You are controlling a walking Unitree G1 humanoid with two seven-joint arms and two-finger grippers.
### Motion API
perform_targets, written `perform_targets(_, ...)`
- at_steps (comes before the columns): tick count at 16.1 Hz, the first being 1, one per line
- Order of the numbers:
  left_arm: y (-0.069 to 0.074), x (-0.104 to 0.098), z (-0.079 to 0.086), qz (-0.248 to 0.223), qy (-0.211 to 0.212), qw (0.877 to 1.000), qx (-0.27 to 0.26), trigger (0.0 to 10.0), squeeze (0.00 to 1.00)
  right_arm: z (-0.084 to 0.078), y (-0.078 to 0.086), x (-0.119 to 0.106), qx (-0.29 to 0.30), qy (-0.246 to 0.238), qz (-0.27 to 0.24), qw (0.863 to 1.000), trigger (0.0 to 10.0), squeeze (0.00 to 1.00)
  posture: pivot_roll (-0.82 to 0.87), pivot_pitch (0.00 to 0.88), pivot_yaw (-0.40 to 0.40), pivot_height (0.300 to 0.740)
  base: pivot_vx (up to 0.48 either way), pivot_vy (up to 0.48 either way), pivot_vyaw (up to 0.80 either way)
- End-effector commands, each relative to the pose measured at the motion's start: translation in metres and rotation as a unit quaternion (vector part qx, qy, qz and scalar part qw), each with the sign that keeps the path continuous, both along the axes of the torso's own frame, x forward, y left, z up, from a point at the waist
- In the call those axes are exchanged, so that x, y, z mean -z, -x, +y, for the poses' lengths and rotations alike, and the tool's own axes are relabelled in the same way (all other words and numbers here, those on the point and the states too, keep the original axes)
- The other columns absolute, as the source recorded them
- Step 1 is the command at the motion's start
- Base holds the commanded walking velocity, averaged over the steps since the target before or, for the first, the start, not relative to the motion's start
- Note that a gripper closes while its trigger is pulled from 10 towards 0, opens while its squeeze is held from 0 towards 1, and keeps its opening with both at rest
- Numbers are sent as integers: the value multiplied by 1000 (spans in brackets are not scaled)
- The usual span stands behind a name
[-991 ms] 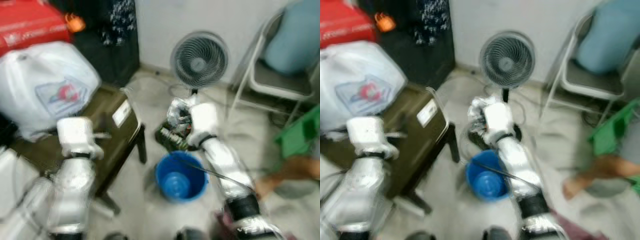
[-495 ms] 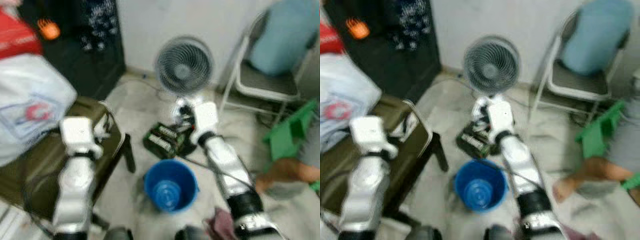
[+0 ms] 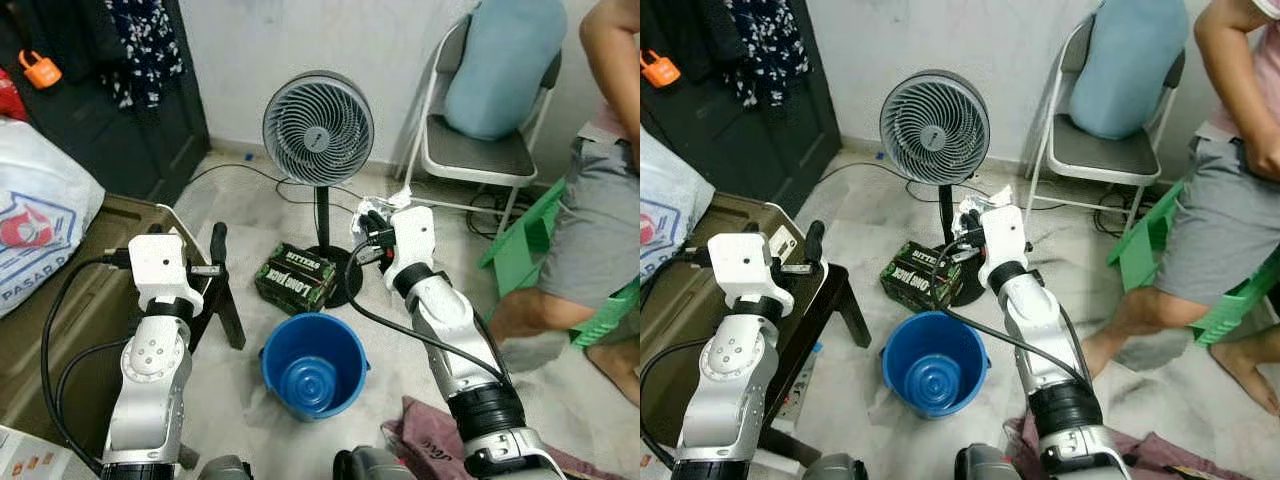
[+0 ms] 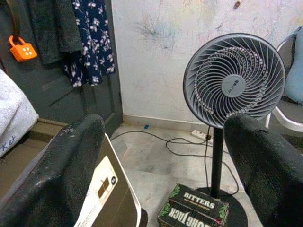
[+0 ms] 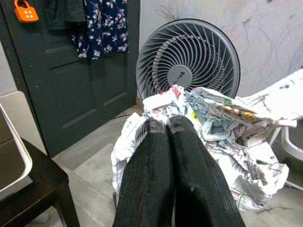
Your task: Clean up the room
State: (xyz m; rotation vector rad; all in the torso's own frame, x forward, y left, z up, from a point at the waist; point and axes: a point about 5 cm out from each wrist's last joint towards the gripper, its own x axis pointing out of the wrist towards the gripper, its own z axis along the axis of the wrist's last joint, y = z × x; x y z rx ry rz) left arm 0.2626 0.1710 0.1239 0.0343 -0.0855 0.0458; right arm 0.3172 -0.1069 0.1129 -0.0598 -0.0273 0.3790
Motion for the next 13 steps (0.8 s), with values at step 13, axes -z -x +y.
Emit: perform_targets(13, 0, -1, -2, -3, -3, 1000, 10, 10000, 0, 5, 1, 0, -16, 12, -8, 1000, 10000, 0, -1, 65, -22, 740, 18, 0, 38)
